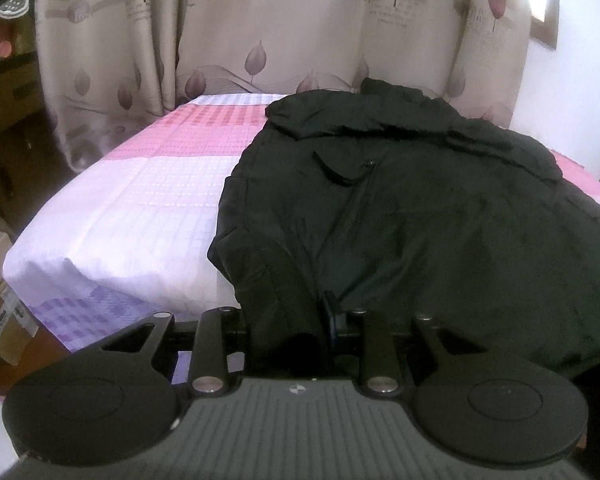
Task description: Fold large clothes
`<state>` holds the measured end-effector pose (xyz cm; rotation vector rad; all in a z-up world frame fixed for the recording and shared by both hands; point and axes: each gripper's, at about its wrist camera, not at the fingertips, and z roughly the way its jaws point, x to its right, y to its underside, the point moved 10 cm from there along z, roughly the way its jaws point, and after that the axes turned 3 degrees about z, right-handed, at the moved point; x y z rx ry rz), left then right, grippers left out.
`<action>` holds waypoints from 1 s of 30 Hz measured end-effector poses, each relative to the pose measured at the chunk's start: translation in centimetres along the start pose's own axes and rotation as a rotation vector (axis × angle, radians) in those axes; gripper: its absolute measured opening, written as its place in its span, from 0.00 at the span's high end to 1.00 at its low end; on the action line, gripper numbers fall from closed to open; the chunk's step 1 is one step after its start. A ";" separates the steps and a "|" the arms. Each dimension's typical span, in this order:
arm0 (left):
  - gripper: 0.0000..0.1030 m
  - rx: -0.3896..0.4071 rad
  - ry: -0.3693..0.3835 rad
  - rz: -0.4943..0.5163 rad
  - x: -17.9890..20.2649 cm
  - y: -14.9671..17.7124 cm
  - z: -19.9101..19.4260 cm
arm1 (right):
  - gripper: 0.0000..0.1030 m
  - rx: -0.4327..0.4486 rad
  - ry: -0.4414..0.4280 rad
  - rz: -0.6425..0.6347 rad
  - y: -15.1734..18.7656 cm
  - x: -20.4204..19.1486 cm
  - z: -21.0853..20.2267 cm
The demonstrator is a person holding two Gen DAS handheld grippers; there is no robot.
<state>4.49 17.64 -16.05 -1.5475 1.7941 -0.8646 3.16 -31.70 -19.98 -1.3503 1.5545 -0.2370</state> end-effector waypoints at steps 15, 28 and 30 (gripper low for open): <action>0.60 -0.016 -0.030 0.024 0.2 0.4 0.8 | 0.65 0.006 0.002 -0.027 -0.1 -0.3 -0.2; 0.38 -0.026 0.012 -0.061 -1.0 1.1 1.9 | 0.56 -0.041 -0.009 -0.022 0.0 -0.3 0.3; 0.54 -0.035 0.092 -0.143 -1.3 1.4 2.2 | 0.58 -0.043 -0.002 -0.047 0.1 -0.6 0.4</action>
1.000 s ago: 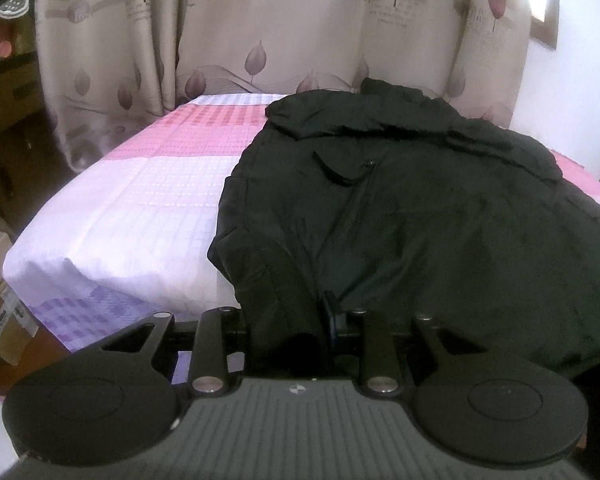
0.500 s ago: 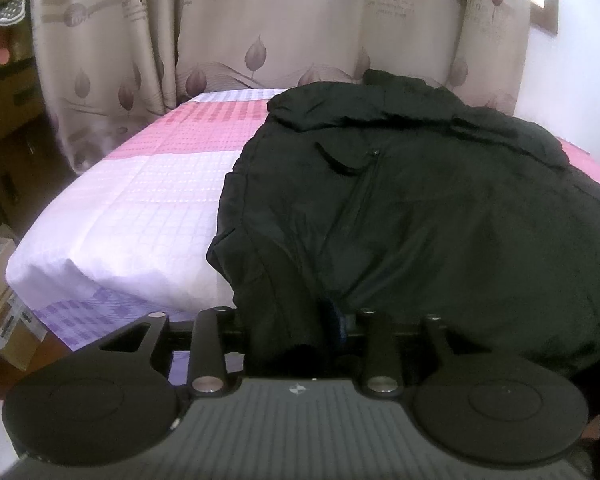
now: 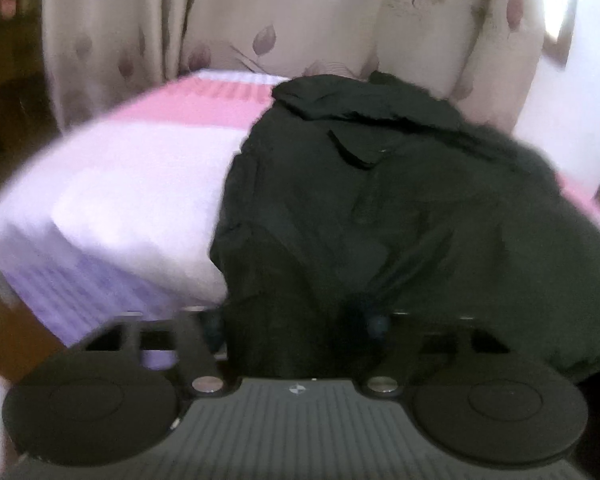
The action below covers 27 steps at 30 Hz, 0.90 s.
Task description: Fold large clothes
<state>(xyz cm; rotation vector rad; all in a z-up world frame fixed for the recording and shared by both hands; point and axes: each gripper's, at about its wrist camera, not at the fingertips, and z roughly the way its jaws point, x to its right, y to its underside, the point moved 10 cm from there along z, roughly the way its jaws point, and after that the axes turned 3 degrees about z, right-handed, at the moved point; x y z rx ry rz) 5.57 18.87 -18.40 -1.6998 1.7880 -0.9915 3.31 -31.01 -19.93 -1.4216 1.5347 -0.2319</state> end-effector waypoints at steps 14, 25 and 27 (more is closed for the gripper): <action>0.53 -0.020 0.147 -0.125 -2.0 0.7 0.1 | 0.54 -0.036 -0.049 0.028 -0.3 0.1 -0.3; 0.88 0.126 0.270 -0.273 -0.7 -3.2 -4.9 | 0.80 0.074 -0.161 0.139 -2.4 -1.0 -3.5; 0.88 0.136 0.281 -0.256 0.0 -3.5 -5.7 | 0.80 0.090 -0.187 0.155 -2.5 -1.2 -4.4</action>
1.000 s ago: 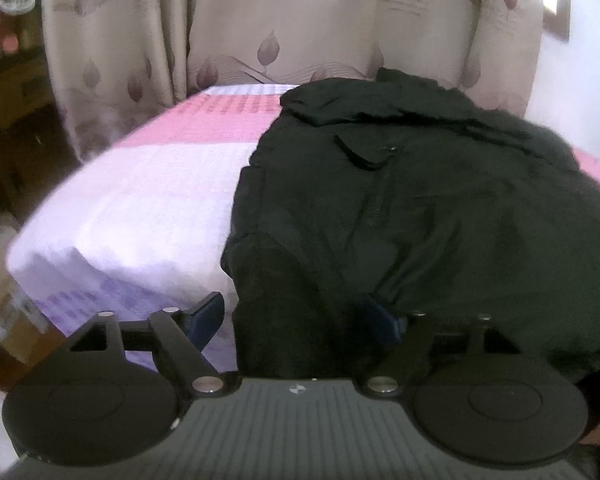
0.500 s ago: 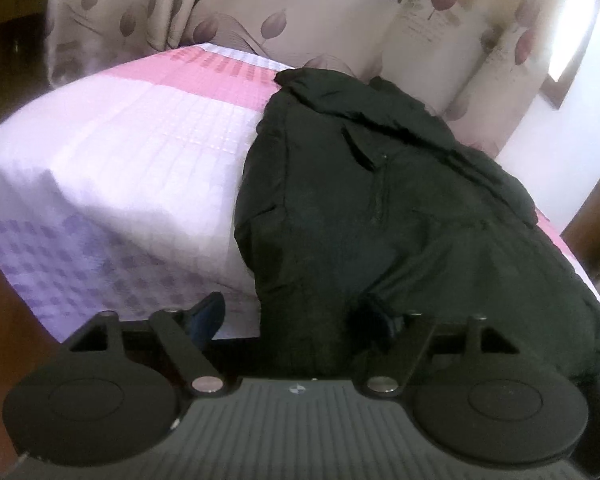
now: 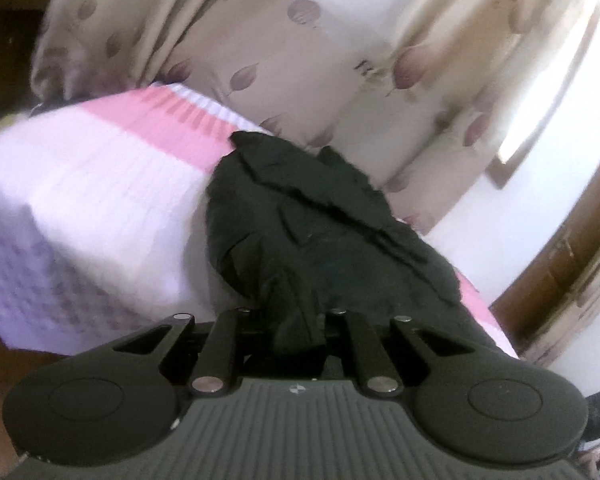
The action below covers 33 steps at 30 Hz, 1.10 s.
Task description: Fold large clothes
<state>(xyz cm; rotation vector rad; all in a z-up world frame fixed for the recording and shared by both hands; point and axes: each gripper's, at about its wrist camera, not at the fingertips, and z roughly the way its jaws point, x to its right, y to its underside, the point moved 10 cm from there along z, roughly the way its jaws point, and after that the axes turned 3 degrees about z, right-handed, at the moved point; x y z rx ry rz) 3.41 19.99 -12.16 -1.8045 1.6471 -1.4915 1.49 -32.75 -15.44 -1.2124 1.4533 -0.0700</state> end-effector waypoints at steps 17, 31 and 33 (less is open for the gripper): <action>0.88 0.126 0.093 -0.104 2.4 -3.2 -5.3 | 0.80 0.150 -0.198 0.158 -4.1 -3.8 -5.2; 0.88 0.246 0.111 -0.159 5.7 -14.2 -0.1 | 0.80 0.259 -0.218 0.122 -16.0 -5.2 -1.5; 0.88 0.247 0.103 -0.156 5.6 -15.9 1.4 | 0.80 0.264 -0.211 0.131 -18.1 -4.8 -0.2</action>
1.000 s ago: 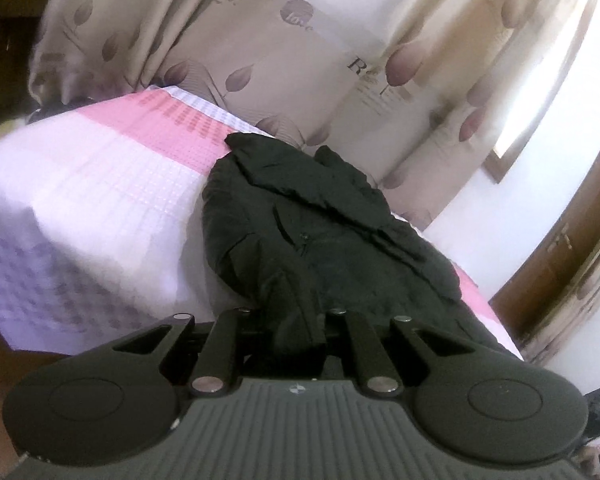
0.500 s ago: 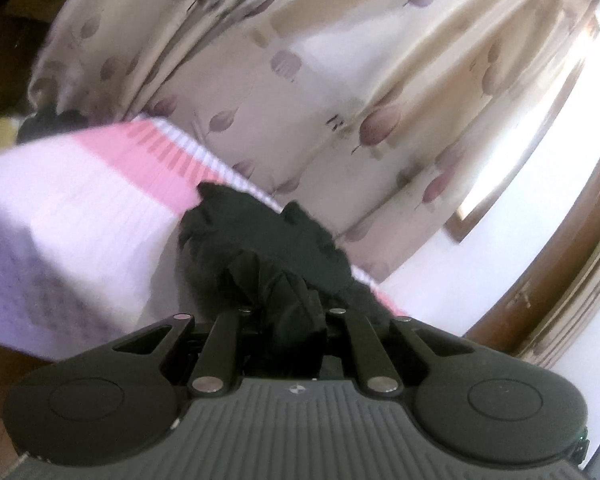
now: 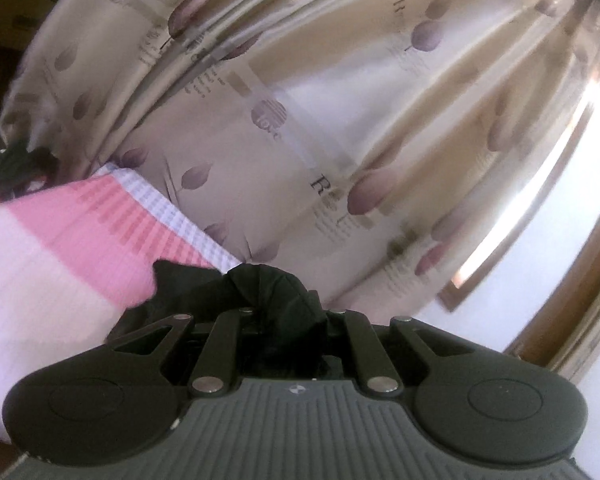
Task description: Fold large clothes
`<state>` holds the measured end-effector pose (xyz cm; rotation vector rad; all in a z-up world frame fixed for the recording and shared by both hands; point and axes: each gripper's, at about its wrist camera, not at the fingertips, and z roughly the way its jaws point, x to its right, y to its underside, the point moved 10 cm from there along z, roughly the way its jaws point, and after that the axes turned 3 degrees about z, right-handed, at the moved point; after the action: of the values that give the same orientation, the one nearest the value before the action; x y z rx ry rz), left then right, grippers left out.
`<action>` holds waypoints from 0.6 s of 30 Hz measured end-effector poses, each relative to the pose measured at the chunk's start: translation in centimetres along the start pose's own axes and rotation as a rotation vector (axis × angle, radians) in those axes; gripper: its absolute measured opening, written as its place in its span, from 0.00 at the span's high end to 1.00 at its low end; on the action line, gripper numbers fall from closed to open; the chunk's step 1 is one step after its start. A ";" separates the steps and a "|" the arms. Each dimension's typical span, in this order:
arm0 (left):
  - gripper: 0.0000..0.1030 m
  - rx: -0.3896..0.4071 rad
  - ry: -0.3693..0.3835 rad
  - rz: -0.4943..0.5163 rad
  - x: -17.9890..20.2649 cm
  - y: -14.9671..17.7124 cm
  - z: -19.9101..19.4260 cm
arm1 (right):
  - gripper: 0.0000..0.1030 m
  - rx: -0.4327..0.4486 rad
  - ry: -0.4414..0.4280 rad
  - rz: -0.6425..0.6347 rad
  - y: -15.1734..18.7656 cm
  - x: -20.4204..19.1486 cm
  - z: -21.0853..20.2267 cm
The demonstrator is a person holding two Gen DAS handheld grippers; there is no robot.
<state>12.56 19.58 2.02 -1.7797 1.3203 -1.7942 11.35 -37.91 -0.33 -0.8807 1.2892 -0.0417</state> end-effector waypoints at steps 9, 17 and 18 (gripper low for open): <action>0.86 0.005 -0.086 -0.001 -1.2 -3.5 11.1 | 0.80 0.025 0.102 0.069 -6.8 6.0 8.7; 0.77 -0.022 -0.197 0.064 -3.6 -3.0 19.3 | 0.79 0.013 0.247 0.145 -8.1 14.4 15.9; 0.73 -0.028 -0.208 0.065 -4.0 -2.7 20.1 | 0.78 0.013 0.265 0.156 -8.1 15.5 16.6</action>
<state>32.55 16.12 -2.12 -1.8583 1.3095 -1.5178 33.80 -41.99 -8.02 -0.7789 1.6005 -0.0441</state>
